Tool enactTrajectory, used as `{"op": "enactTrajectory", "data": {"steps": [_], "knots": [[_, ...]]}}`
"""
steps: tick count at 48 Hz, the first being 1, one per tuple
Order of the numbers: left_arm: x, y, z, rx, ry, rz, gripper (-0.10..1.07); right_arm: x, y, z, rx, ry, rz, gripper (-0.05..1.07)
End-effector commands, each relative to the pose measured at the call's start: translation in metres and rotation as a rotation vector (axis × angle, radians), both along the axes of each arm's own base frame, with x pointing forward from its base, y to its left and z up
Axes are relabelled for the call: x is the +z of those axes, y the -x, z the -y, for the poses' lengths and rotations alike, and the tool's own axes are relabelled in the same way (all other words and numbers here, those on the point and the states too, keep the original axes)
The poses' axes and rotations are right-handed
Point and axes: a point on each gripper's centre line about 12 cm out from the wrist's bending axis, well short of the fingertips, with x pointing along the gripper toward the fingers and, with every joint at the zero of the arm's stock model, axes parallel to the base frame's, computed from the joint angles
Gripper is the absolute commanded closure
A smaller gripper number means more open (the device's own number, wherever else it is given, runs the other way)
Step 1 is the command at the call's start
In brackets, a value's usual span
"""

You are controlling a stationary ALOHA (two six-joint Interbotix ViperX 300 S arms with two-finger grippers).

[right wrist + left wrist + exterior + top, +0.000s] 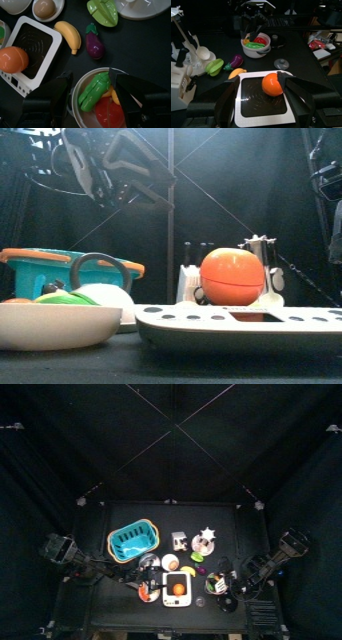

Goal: Grab orange

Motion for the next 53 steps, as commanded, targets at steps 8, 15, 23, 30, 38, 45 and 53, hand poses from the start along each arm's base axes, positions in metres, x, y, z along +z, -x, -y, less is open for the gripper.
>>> {"op": "enactTrajectory", "data": {"steps": [8, 15, 23, 30, 38, 45, 53], "knots": [[0.009, 0.000, 0.000, 0.001, 0.012, 0.018, 0.03, 0.026, -0.019, -0.016, 0.152, 0.074, 0.147, 0.11], [0.003, 0.002, 0.002, -0.022, 0.018, -0.033, 0.03, 0.040, -0.041, -0.030, 0.286, 0.190, 0.254, 0.11], [-0.005, 0.006, 0.008, -0.066, 0.030, -0.111, 0.03, 0.043, -0.068, -0.051, 0.427, 0.352, 0.318, 0.10], [-0.006, 0.008, 0.009, -0.074, 0.032, -0.128, 0.03, 0.034, -0.090, -0.057, 0.468, 0.472, 0.251, 0.09], [-0.008, 0.014, 0.010, -0.095, 0.040, -0.164, 0.03, 0.018, -0.114, -0.057, 0.476, 0.560, 0.122, 0.01], [-0.004, 0.021, 0.016, -0.137, 0.057, -0.202, 0.03, 0.012, -0.128, -0.058, 0.479, 0.571, 0.045, -0.01], [-0.013, 0.023, 0.018, -0.144, 0.079, -0.260, 0.03, 0.003, -0.143, -0.064, 0.521, 0.539, 0.004, -0.01]]}}
